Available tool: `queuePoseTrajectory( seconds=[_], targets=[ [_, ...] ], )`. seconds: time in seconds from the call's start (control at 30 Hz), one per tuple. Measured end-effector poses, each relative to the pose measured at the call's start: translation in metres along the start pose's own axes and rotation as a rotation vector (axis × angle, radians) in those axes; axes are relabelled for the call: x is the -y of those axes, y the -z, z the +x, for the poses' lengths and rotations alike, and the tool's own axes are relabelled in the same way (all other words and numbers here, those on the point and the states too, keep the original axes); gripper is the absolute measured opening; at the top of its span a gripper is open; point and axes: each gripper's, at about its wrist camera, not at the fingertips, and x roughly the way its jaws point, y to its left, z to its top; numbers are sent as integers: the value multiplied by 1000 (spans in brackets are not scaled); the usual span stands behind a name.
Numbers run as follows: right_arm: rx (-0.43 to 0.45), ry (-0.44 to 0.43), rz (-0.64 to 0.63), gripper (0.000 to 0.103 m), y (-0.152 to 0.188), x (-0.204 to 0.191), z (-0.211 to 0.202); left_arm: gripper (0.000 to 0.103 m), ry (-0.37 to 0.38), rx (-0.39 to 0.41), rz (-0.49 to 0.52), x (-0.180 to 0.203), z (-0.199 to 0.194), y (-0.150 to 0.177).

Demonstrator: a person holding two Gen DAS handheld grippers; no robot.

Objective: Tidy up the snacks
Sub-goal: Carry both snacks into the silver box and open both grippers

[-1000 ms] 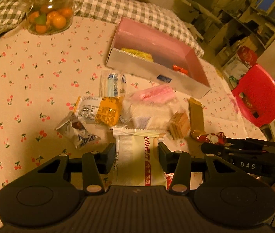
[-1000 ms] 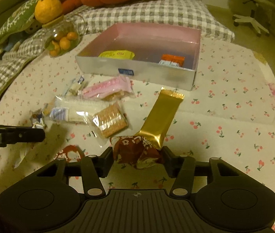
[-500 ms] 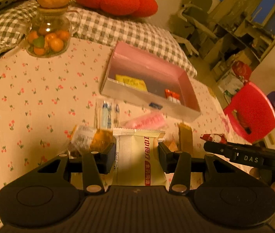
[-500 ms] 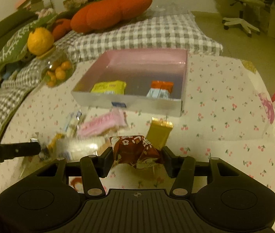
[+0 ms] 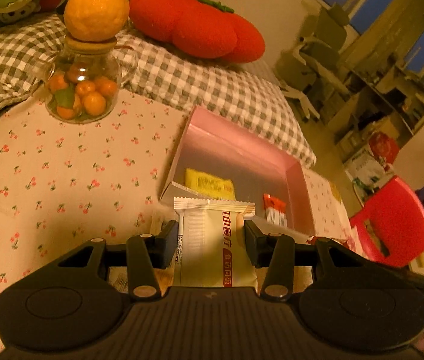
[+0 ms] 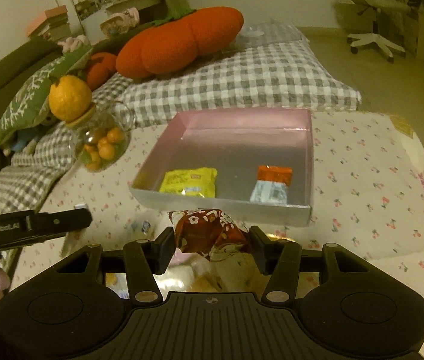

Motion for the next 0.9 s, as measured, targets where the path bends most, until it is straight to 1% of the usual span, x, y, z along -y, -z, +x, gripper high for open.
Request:
queuePoseTrajectory(
  seconds=[0.13, 0.33, 0.47, 0.63, 0.73, 0.9],
  targets=[
    [9, -2, 27, 52, -9, -1, 7, 43, 3, 24, -11, 4, 10, -8],
    [28, 2, 85, 52, -23, 5, 19, 43, 28, 47, -28, 12, 29, -17],
    [38, 2, 112, 53, -30, 11, 29, 43, 18, 50, -24, 19, 43, -23],
    [44, 8, 136, 53, -39, 23, 48, 43, 0, 49, 24, 27, 61, -33],
    [38, 8, 158, 53, -40, 33, 59, 43, -5, 47, 35, 27, 75, -40],
    [39, 11, 181, 53, -39, 48, 71, 43, -27, 42, 85, 32, 98, -49]
  ],
)
